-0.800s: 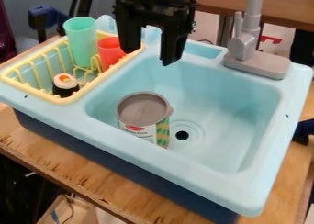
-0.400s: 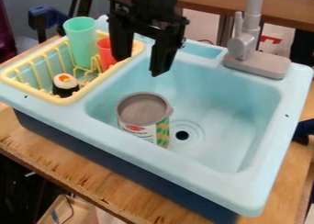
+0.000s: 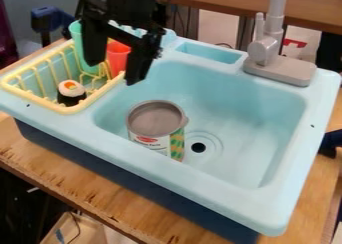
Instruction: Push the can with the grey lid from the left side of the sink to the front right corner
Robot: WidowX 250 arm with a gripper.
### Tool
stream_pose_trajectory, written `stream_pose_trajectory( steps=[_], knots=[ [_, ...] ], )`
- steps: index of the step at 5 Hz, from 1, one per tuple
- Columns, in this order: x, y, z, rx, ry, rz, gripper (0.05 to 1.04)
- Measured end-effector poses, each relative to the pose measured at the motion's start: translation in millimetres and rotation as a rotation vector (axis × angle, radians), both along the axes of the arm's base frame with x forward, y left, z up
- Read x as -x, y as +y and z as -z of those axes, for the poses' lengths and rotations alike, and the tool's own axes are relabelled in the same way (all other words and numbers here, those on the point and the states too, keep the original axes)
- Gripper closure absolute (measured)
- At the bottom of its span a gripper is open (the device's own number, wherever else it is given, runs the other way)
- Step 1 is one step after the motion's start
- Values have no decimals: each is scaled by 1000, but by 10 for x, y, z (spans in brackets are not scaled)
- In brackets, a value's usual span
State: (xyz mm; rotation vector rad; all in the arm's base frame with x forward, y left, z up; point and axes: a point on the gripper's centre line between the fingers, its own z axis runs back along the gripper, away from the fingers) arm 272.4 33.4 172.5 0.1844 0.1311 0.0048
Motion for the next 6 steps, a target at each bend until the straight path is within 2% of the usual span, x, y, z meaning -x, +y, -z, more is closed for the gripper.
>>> stream_pose_trajectory(
  steps=[2, 3, 4, 5, 6],
  knots=[
    [-10, 153, 103, -69, -58, 26, 83],
    [-9, 189, 150, -97, -68, 46, 83],
    [-25, 202, 151, -104, -69, 75, 83],
    [-23, 207, 220, -105, -36, 79, 83],
    [-10, 172, 269, -103, -30, 89, 83]
  ],
)
